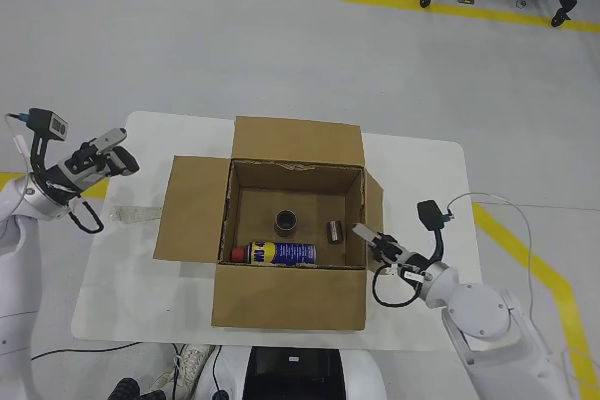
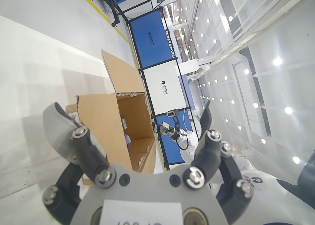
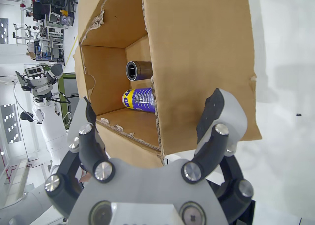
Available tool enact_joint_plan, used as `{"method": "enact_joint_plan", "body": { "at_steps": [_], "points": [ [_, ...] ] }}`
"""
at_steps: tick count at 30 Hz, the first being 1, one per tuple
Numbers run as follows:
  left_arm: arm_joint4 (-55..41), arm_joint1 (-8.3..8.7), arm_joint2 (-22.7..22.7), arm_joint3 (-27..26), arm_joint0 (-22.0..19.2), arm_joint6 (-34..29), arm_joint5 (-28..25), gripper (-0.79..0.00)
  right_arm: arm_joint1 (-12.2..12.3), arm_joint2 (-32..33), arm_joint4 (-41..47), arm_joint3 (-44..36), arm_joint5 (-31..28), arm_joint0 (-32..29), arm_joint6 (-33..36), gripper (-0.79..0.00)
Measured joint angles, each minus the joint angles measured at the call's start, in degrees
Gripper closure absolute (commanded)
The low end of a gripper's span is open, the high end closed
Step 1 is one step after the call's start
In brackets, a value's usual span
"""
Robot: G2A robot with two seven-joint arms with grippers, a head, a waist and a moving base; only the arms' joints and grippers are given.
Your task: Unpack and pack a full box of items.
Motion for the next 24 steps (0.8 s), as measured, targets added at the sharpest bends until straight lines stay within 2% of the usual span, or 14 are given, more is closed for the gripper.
{"method": "enact_joint_plan", "body": {
  "at_steps": [7,16,24],
  "points": [
    [-0.1,0.02,0.0,0.1,0.0,-0.1,-0.1,-0.785,-0.1,-0.7,1.3,1.1,-1.6,0.7,0.7,-0.785],
    [-0.1,0.02,0.0,0.1,0.0,-0.1,-0.1,-0.785,-0.1,-1.7,0.6,2.0,-0.8,1.7,0.7,-0.785],
    [-0.1,0.02,0.0,0.1,0.0,-0.1,-0.1,-0.785,0.1,-0.1,-2.9,-2.6,1.4,0.6,-2.3,-0.785]
  ]
}}
